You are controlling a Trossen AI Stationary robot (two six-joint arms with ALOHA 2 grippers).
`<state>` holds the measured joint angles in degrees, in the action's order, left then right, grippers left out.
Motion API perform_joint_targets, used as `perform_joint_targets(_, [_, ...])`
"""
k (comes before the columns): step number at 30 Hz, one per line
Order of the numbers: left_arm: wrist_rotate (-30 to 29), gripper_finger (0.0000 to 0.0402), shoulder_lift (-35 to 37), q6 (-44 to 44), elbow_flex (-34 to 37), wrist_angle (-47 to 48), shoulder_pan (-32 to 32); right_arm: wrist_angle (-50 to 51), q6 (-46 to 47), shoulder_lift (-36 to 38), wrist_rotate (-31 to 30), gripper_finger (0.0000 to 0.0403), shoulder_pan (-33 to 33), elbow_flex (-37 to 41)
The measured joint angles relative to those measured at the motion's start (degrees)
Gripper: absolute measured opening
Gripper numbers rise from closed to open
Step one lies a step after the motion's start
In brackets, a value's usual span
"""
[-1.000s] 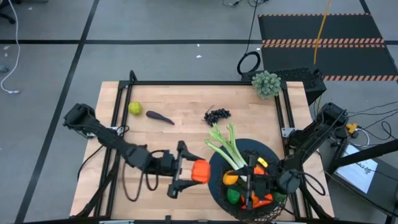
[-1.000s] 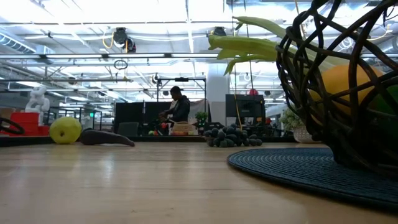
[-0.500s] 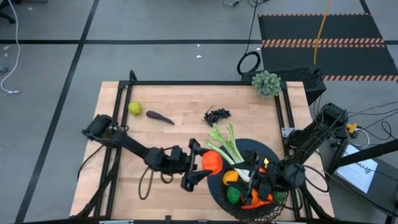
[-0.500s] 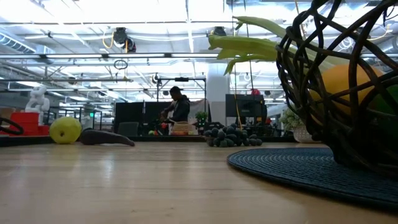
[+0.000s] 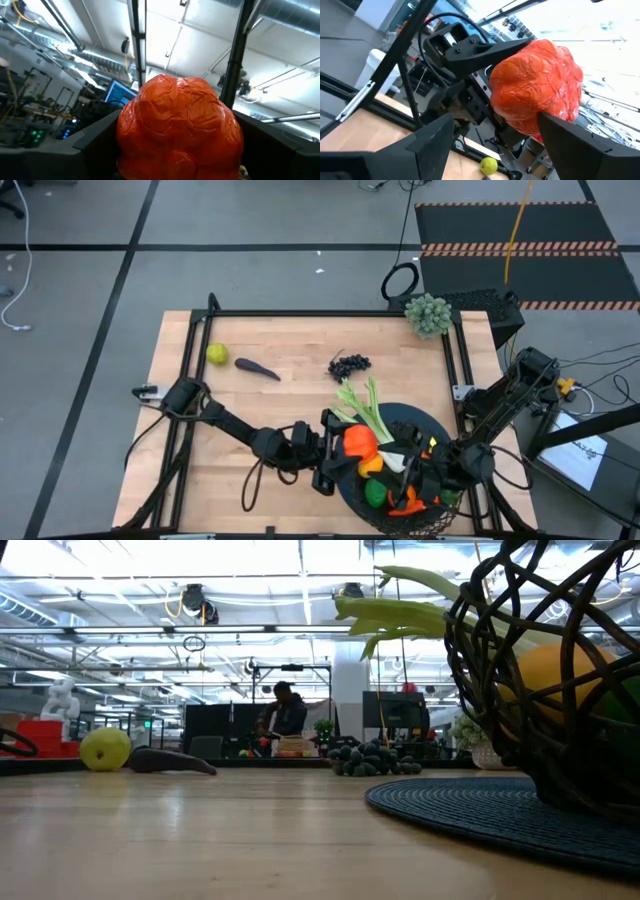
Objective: Build produce basket
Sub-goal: Put the pumpkin into the wire basket
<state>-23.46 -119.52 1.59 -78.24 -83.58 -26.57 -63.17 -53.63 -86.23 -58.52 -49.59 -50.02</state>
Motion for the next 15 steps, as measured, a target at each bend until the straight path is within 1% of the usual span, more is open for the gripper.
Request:
perform_joint_targets(2, [-0.36,0.0339,0.0,-1.05,-0.11,0.53,-0.19,-0.02,-0.23,-0.08,-0.04,0.0288,-0.22,0.0])
perform_joint_targets(6, [-1.22,0.0336,-0.11,-2.14,-0.11,-0.46,-0.28,-0.78,-2.67,-0.08,-4.23,0.0288,-1.0,0.0])
perform_joint_targets(10, [0.45,0.0328,-0.32,-1.01,-0.08,0.12,-0.63,-3.04,-2.66,-0.04,-6.62,0.0287,-0.85,-0.03])
perform_joint_targets(15, [-0.23,0.033,-0.37,-1.97,-0.06,0.31,-0.41,-5.27,-5.69,-0.06,-11.7,0.0273,-1.34,-0.09])
